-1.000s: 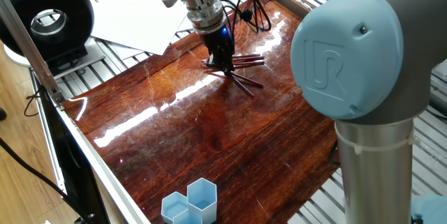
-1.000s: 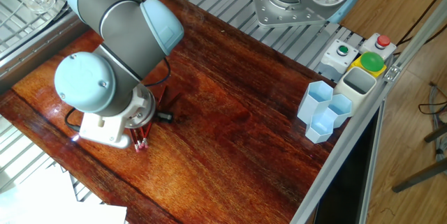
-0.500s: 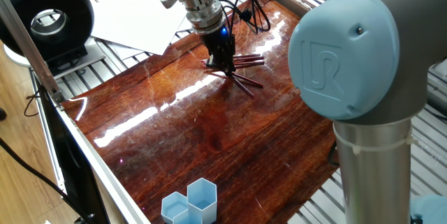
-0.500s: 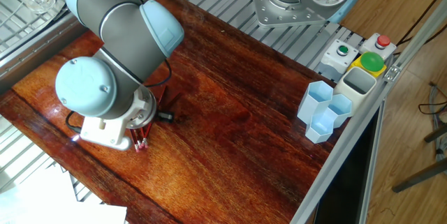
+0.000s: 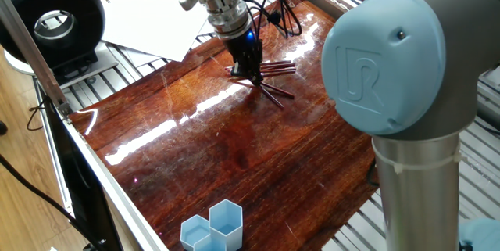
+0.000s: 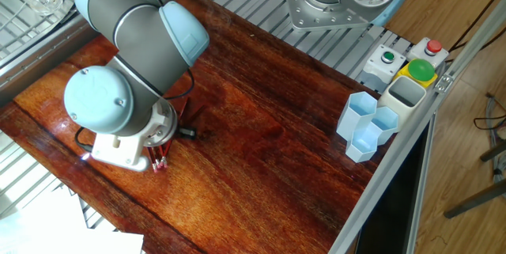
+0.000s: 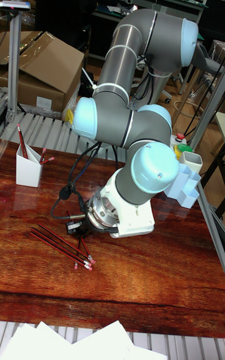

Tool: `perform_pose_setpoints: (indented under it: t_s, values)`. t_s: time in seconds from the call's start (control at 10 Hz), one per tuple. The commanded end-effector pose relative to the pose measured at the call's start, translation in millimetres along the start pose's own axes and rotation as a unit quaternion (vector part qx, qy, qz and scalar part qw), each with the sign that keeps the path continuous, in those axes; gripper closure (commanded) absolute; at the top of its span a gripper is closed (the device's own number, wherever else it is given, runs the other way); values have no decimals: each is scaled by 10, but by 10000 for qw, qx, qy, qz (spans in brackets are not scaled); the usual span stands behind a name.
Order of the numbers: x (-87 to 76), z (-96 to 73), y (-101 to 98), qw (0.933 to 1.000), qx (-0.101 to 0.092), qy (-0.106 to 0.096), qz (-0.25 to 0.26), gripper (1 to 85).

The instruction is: Put the pen into the pen holder

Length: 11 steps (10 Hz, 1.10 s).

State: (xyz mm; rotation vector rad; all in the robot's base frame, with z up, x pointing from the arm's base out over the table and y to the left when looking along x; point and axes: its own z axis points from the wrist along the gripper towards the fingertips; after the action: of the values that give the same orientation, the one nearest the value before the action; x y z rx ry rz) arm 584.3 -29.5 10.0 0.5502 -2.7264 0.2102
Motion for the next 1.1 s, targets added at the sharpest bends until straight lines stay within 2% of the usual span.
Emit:
perform_pose_setpoints:
  t_s: [0.0,0.3,0.7,0.8,1.0]
  values:
    - [5,-9,-2,10000,13,7,88,727]
    - [65,-78,1,10000,-36,27,69,747]
    - [207,-270,30,9999,-168,17,5,777]
    - [300,-376,41,9998,-195,-28,44,847]
    - [630,-603,46,9996,-286,-3,-35,847]
